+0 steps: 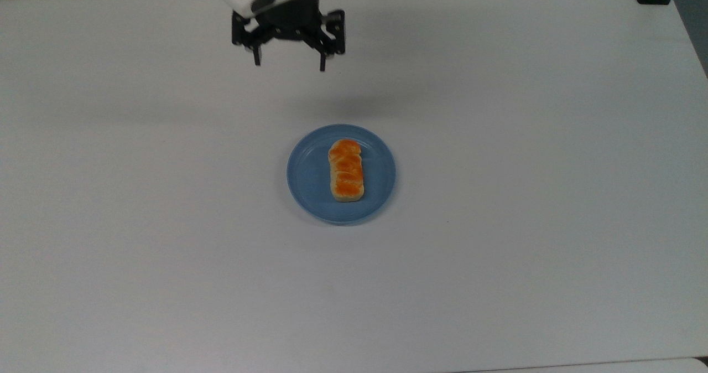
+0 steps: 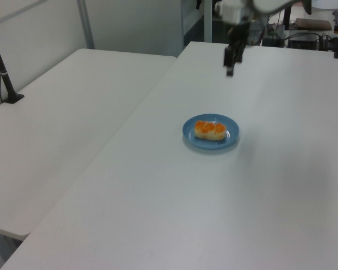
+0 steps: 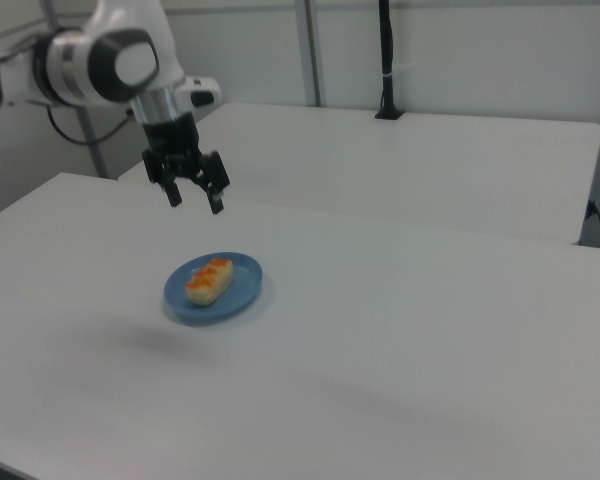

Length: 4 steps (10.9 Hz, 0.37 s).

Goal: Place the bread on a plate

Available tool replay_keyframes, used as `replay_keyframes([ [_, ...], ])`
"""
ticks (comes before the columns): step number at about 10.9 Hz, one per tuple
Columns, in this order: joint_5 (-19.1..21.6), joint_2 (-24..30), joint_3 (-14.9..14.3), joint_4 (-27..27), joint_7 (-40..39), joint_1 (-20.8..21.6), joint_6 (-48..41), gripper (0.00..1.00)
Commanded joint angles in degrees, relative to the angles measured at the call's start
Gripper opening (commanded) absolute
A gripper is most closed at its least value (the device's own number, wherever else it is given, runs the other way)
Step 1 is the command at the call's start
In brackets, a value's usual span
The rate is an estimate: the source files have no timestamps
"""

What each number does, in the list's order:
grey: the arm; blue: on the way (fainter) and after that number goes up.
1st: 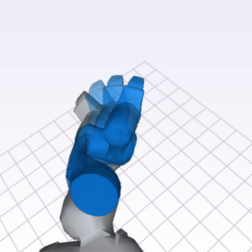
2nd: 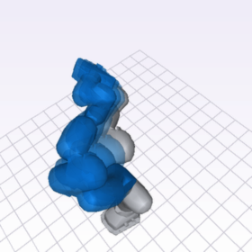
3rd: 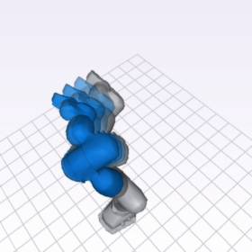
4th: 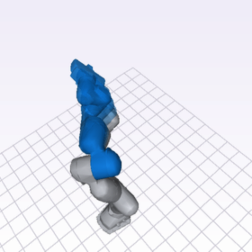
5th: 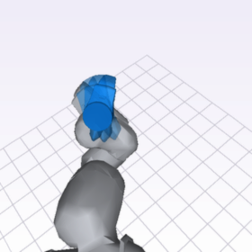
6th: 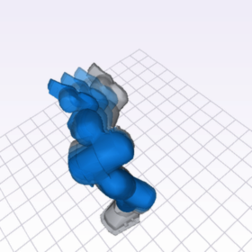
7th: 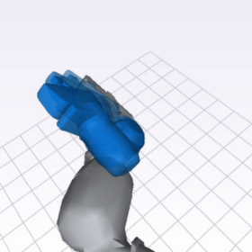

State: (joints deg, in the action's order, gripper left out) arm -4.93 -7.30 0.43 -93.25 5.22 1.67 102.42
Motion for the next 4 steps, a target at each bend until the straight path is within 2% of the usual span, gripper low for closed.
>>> replay_keyframes([
  [1,0.2,7.6,-0.3,-2.8,-5.3,-3.0,-7.2,1.0],
  [4,0.4,8.9,-0.3,-2.8,-6.1,-3.2,-8.0,1.0],
])
